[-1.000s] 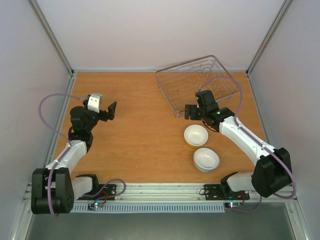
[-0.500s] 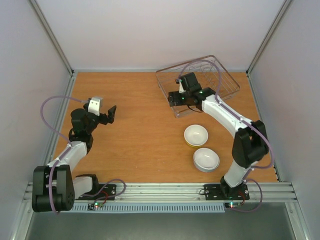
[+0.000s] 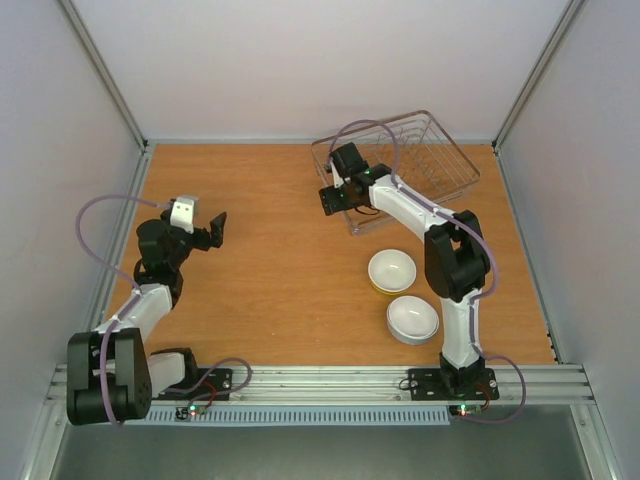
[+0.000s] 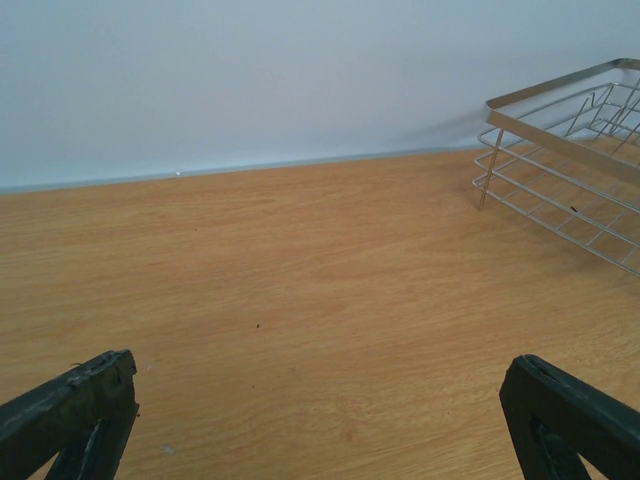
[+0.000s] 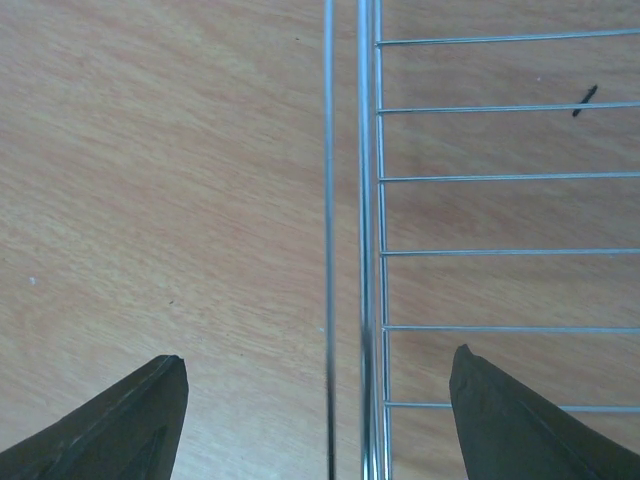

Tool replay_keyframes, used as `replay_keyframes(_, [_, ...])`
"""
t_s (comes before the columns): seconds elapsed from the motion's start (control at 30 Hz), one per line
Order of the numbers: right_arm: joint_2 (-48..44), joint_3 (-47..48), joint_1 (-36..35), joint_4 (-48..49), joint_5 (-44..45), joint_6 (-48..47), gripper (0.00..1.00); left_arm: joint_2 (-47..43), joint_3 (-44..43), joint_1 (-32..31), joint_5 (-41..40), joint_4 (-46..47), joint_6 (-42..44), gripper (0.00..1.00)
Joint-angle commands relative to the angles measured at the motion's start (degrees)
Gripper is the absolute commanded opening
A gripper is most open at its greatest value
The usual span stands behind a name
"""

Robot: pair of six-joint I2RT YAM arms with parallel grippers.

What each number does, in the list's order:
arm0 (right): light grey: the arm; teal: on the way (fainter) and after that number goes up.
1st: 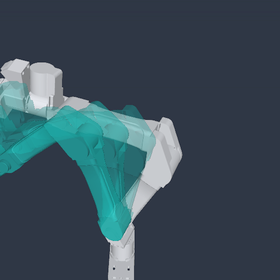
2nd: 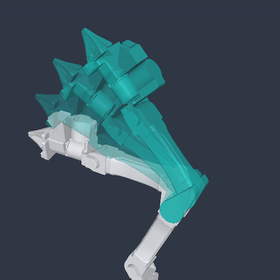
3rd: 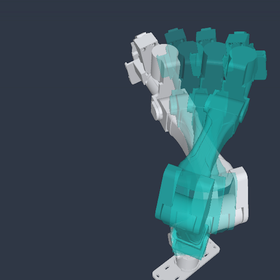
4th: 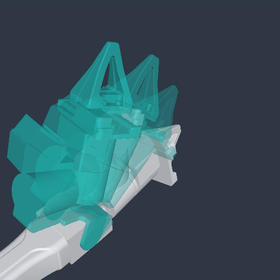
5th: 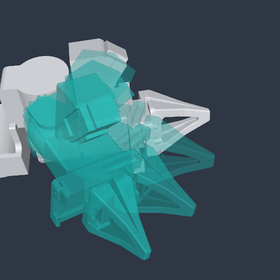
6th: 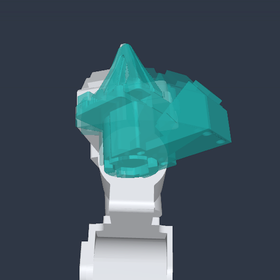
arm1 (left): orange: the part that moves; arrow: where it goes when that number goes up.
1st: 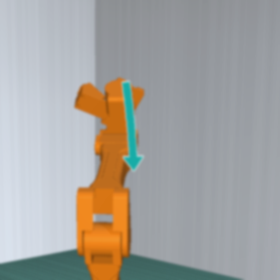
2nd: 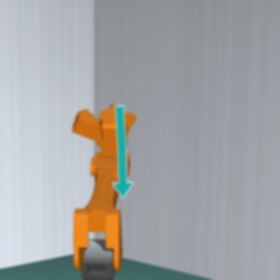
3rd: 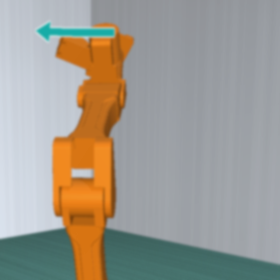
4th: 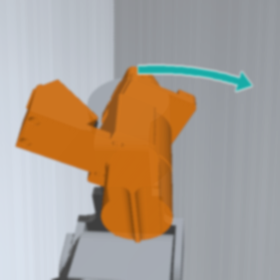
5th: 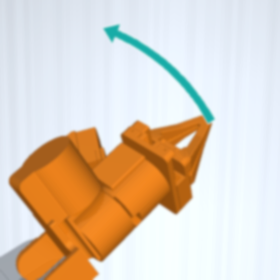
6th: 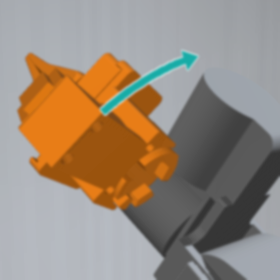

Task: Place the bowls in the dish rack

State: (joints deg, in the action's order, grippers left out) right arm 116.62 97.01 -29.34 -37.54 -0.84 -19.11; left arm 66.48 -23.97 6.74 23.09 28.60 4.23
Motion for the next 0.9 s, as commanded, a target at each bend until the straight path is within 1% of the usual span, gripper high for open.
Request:
replay_keyframes(0.0, [1.86,3.64,-1.70,-2.33,3.97,-2.85,0.74,1.41,0.70,0.63,0.86,3.86,-1.09,0.99])
replay_keyframes(0.03, [2.45,4.22,-2.02,-2.67,4.18,-3.13,0.73,1.74,0.68,0.72,0.90,3.90,-1.21,0.99])
replay_keyframes(0.07, [3.08,4.77,-2.26,-3.09,4.38,-3.46,0.69,2.00,0.60,0.73,0.97,3.92,-1.30,0.99])
replay_keyframes(0.13, [4.07,5.49,-2.96,-3.85,4.49,-3.91,0.58,2.31,0.50,0.88,1.06,4.13,-1.53,0.99])
replay_keyframes(0.2, [4.82,5.73,-3.74,-4.11,4.98,-4.09,0.45,2.59,0.61,0.99,1.21,4.35,-1.59,0.99])
replay_keyframes(0.27, [5.32,5.73,-4.62,-4.19,5.51,-4.20,0.35,2.73,0.59,1.12,1.23,4.61,-1.75,0.99])
replay_keyframes(0.3, [5.55,5.78,-4.98,-4.25,5.86,-4.38,0.32,2.77,0.60,1.16,1.31,4.75,-1.83,0.99])
replay_keyframes(0.47, [6.17,5.63,-7.20,-4.41,9.18,-5.75,0.22,2.78,0.58,1.34,1.42,4.74,-2.12,0.99])
replay_keyframes(0.67, [5.12,2.21,-11.92,-1.48,15.31,-9.92,0.17,2.32,0.66,1.55,2.01,4.80,-2.50,0.99])
replay_keyframes(0.87, [2.08,-3.88,-16.04,3.85,16.98,-12.11,0.10,1.45,0.89,1.70,1.89,4.73,-2.65,0.99])
